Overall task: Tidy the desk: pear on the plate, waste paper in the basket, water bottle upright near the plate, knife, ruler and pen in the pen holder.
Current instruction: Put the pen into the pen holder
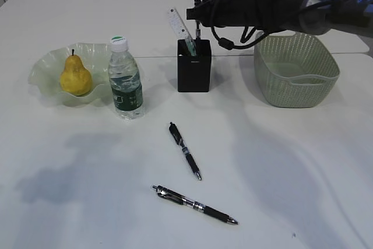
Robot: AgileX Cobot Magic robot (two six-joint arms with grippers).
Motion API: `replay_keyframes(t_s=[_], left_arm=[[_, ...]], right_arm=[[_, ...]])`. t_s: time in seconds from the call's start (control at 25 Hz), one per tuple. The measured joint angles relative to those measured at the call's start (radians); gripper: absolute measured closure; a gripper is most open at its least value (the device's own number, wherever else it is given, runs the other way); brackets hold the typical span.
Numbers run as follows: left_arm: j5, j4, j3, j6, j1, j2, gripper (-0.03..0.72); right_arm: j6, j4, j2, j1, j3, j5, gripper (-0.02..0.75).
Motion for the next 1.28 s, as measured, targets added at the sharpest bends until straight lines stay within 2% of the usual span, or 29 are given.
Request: replay_keyframes(t_s=[0.52, 0.68, 0.84, 0.92, 1.28], left_arm=[[0.000, 0.000, 0.000, 0.000, 0.000, 0.000, 0.214], [0.000, 0.000, 0.000, 0.000, 0.000, 0.000, 0.214], [0.000, 0.000, 0.000, 0.000, 0.000, 0.000, 0.214], [0.000, 0.000, 0.000, 0.000, 0.000, 0.000, 0.214], [0.000, 0.000, 0.000, 0.000, 0.000, 0.000, 0.214]], right_arm=[[-0.077, 0.000, 0.036, 0.000, 0.000, 0.065, 0.644], [-0.077, 0.000, 0.037, 0.000, 0.000, 0.065, 0.583], [-0.077, 0.000, 0.037, 0.000, 0.000, 0.066, 0.457], [-0.077, 0.000, 0.037, 0.000, 0.000, 0.066, 0.419], [-0.079, 0.000, 0.026, 0.000, 0.000, 0.086, 0.393]])
